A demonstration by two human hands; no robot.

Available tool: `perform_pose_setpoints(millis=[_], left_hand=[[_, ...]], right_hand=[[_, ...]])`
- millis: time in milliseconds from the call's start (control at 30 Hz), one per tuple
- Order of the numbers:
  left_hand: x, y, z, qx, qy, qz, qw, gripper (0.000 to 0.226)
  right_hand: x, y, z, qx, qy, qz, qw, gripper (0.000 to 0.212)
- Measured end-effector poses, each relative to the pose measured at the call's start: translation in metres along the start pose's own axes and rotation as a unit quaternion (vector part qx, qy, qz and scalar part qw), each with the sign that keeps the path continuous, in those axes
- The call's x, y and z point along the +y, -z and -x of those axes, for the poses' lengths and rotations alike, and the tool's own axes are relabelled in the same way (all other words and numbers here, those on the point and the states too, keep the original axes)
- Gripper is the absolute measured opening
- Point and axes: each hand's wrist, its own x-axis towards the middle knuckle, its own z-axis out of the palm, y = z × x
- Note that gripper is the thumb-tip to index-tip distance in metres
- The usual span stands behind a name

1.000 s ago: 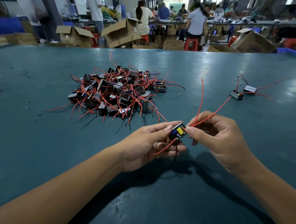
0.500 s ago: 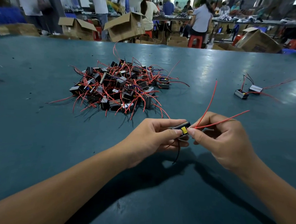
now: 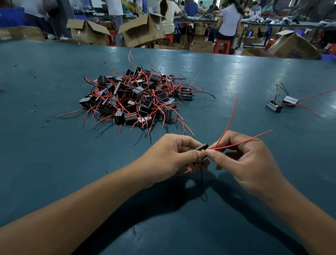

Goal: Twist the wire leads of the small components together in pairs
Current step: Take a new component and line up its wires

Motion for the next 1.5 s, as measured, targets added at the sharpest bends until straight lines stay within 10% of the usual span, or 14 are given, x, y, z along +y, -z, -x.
perform_pose_setpoints(millis=[300,933,1500], left_hand=[[0.005,0.008,0.002,-0.082,0.021,-0.093,0.992,0.021],[0.009,-0.004,0.007,-0.054,0.041,0.078,0.995,0.010],[0.009,-0.016,0.005,0.004,0.010,0.046,0.999,0.008]], right_hand=[[-0.001,0.000,0.000,-0.037,0.051,0.038,0.997,0.008],[-0.008,0.003,-0.004,-0.071,-0.062,-0.165,0.982,0.019],[-0.013,0.002,-0.010,0.109,-0.200,-0.312,0.922,0.022]])
